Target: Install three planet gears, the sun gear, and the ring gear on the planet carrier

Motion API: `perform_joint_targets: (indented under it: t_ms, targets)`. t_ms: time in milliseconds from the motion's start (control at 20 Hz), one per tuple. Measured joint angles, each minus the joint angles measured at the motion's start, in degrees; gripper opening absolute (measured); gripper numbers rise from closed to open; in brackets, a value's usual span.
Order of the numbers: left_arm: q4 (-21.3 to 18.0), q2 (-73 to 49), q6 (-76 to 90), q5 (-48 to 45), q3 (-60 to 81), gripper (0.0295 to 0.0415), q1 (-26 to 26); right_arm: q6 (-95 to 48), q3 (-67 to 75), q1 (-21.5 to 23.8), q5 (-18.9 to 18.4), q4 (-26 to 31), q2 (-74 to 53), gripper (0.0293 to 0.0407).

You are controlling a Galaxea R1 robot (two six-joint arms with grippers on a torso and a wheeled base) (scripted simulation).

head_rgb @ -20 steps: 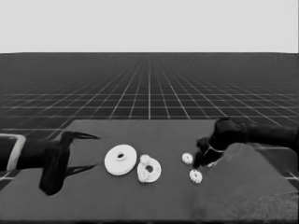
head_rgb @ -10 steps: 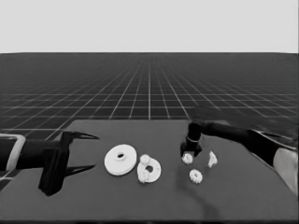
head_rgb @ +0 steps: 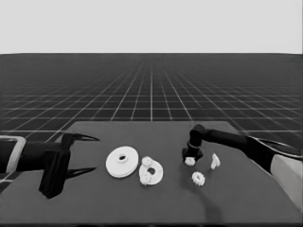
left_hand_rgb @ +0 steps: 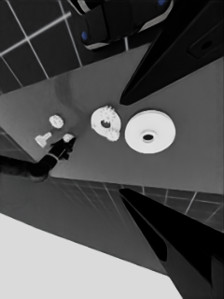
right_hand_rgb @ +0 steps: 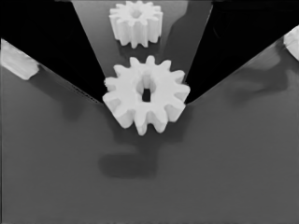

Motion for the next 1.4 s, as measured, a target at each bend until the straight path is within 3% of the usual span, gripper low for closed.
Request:
perform_joint_targets:
  t_ms: [400, 500, 650, 900, 950, 1050, 1400]
  targets:
    - [0.00, 0.00, 0.00, 0.00, 0.00, 0.0385, 0.00, -0.01, -0.02, 0.00, 0.01, -0.01, 0.02, 0.0312]
    - [0.00, 0.00, 0.00, 0.00, 0.00, 0.0385, 0.00, 3.28, 7.48, 6.23, -5.13, 4.13, -3.16, 0.0312]
    - [0.00, 0.00, 0.00, 0.00, 0.00, 0.0385, 0.00, 3.78, 8.76, 9.46, -7.00, 6.49, -3.69, 0.0312]
    - [0.00, 0.00, 0.00, 0.00, 0.00, 0.0385, 0.00, 3.79, 8.85, 10.10, -7.43, 7.08, -3.72, 0.0312]
    - [0.00, 0.00, 0.00, 0.00, 0.00, 0.0385, 0.00, 16.84, 16.73, 9.71, -8.80, 5.38, -0.55, 0.0312]
    - [0.00, 0.00, 0.00, 0.00, 0.00, 0.0385, 0.00, 26.75, 19.10, 9.15, -10.28, 4.46, 9.01, 0.0312]
    - [0.00, 0.00, 0.00, 0.00, 0.00, 0.0385, 0.00, 30.03, 16.86, 8.96, -10.91, 4.20, 14.63, 0.0312]
